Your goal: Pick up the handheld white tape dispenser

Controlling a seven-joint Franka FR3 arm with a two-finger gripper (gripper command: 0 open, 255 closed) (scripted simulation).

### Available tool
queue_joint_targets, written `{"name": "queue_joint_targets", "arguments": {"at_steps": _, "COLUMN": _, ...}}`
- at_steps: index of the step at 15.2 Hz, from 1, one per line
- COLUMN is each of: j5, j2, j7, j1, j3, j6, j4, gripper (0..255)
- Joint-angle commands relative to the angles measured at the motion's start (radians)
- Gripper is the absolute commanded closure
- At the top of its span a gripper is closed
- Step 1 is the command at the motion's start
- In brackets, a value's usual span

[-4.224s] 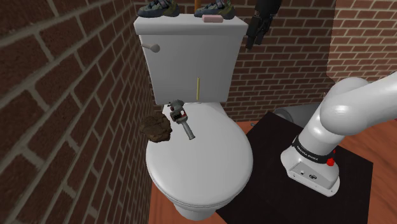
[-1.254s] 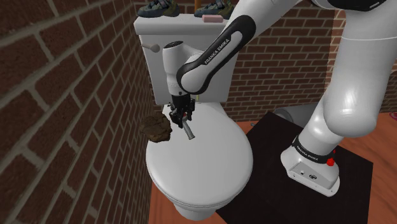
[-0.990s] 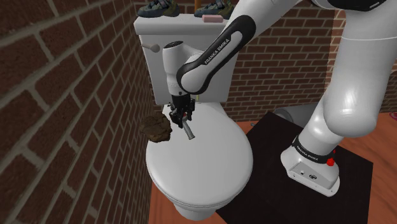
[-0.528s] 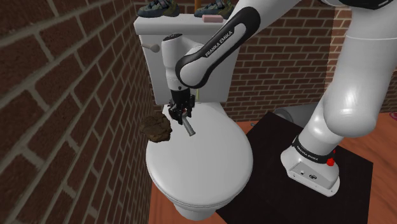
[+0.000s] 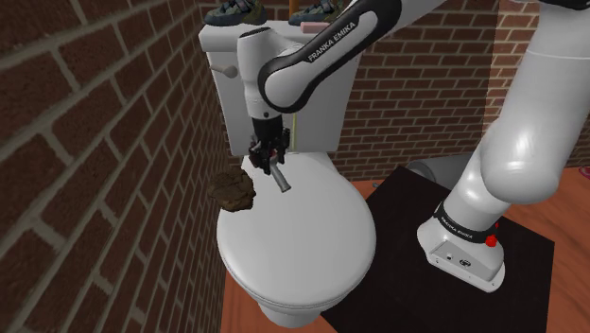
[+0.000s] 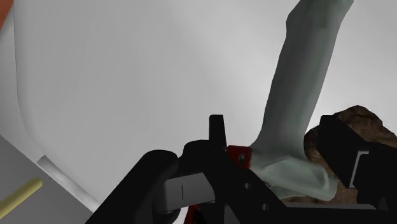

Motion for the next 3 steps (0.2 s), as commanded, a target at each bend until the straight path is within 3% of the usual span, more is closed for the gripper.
{"name": "queue_joint_targets", "arguments": {"at_steps": 1, "j5": 0.008, "j2": -0.020, "j7": -0.006, "j1": -0.003, "j3": 0.001, "j6": -0.026, "j4": 0.007, "gripper": 255}}
{"name": "queue_joint_targets", "arguments": {"at_steps": 3, "j5": 0.008, "j2": -0.021, "j7": -0.007, "j1": -0.003, "j3": 0.001, "j6": -0.028, "j4": 0.008, "gripper": 255}}
